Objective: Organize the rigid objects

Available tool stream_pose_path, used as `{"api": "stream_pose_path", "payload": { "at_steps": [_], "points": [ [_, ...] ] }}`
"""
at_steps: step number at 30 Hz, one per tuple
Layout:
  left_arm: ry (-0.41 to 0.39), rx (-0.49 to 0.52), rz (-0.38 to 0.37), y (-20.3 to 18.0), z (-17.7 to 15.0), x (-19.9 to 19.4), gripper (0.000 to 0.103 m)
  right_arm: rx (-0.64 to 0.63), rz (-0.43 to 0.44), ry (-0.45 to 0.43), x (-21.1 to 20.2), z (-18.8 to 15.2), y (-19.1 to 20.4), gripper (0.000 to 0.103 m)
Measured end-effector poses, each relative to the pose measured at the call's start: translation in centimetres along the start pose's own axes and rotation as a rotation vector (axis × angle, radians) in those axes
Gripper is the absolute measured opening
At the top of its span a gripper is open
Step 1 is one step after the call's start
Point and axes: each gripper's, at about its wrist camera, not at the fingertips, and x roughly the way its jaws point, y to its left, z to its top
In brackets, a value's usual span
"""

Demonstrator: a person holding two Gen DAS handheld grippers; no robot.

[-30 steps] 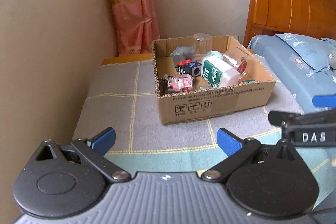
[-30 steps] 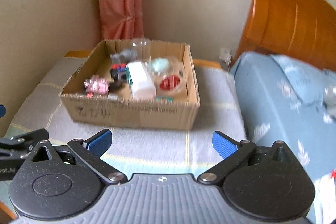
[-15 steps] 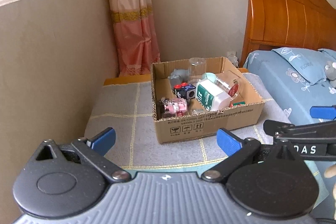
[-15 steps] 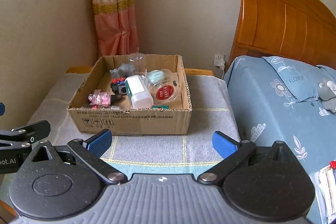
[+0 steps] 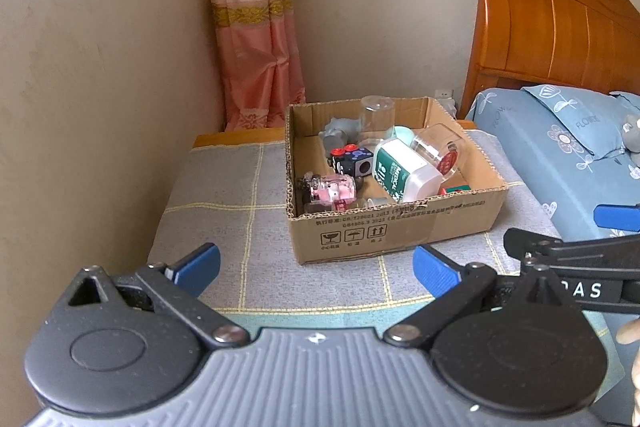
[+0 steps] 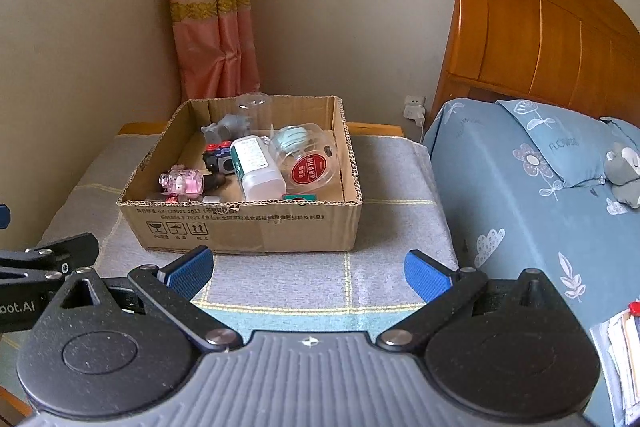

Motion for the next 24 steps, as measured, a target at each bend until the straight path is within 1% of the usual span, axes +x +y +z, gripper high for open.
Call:
{"api": "stream_pose_path", "payload": {
  "at_steps": [24],
  "points": [
    [-0.002, 0.008, 0.002, -0.23, 0.24, 0.03, 0.102, -0.009, -0.009, -0.009, -0.3, 0.25, 0.04, 0.103]
  ]
}}
